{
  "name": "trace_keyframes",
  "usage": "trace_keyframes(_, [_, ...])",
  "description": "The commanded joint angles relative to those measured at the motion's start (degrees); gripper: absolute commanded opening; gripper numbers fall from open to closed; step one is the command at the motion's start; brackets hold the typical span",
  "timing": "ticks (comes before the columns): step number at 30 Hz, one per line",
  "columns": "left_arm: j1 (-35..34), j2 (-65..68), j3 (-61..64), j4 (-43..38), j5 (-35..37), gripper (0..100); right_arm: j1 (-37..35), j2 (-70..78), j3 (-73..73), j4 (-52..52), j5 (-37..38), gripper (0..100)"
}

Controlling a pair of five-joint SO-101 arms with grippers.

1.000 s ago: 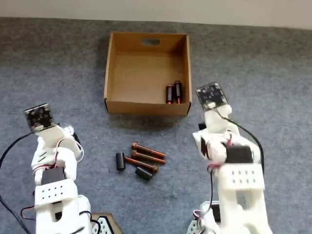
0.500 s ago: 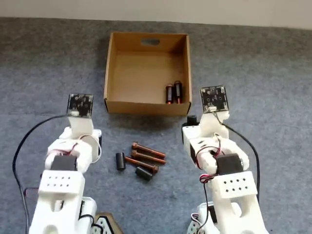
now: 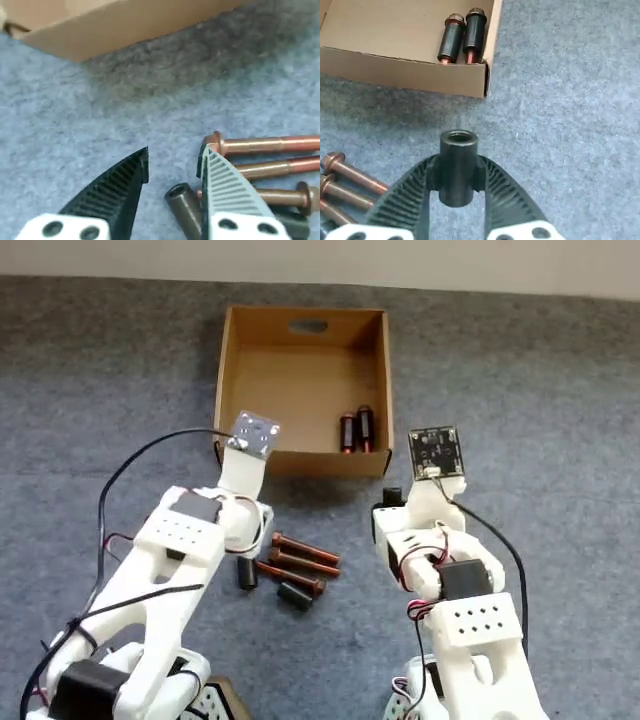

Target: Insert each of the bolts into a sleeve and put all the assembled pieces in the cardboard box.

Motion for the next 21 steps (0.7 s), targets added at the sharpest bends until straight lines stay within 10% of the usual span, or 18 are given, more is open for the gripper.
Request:
trace_keyframes(1, [1.54, 0.31, -3.82, 0.35, 2.02, 18, 0.04, 0.04, -0.48, -1.19, -0.26, 0.5])
trace_keyframes(21, [5.93, 0.92, -4.35, 0.35, 2.11, 18, 0.04, 0.31, -0.4, -1.1, -0.26, 0.5])
